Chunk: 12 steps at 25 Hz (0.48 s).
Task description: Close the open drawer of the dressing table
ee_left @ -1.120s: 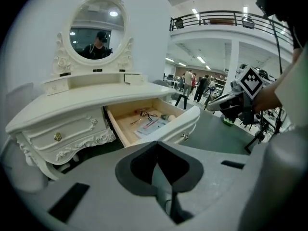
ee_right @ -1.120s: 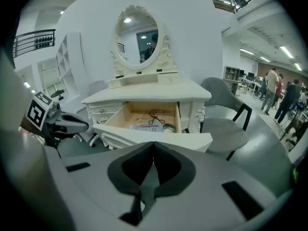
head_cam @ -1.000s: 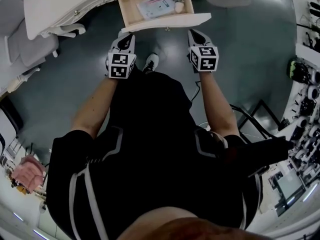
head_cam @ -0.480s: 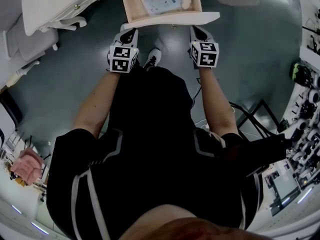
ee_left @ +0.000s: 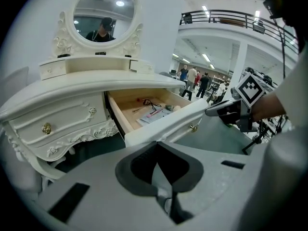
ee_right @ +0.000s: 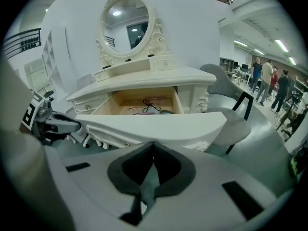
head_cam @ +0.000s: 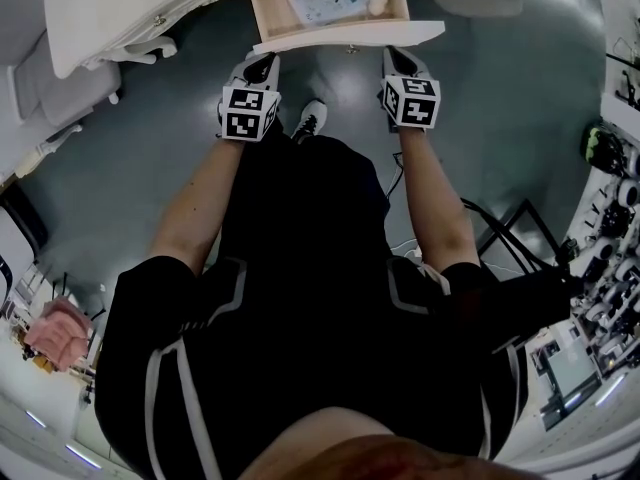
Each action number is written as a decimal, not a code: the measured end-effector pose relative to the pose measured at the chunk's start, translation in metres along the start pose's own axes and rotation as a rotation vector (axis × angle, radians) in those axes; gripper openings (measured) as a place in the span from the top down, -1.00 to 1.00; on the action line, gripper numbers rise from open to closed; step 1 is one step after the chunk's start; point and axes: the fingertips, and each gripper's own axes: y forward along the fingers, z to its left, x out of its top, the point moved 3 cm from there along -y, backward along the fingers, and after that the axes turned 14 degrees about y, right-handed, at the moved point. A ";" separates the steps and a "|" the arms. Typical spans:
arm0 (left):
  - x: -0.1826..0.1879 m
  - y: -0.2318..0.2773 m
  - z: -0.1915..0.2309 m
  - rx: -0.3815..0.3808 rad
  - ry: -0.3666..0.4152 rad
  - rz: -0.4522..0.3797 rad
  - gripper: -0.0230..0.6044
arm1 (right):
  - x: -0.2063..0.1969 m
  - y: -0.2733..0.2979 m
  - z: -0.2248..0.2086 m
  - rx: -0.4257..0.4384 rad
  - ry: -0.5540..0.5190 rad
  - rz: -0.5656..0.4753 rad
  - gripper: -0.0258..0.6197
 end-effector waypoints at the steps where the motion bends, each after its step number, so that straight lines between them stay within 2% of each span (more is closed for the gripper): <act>1: 0.002 0.001 0.002 -0.001 0.001 0.000 0.91 | 0.003 0.002 0.001 -0.002 0.000 0.001 0.90; 5: 0.012 0.007 0.010 0.007 -0.017 0.002 0.91 | 0.015 0.009 0.000 -0.004 -0.001 -0.006 0.90; 12: 0.024 0.021 0.031 0.012 -0.003 -0.003 0.91 | 0.034 0.029 0.005 -0.003 0.019 -0.022 0.90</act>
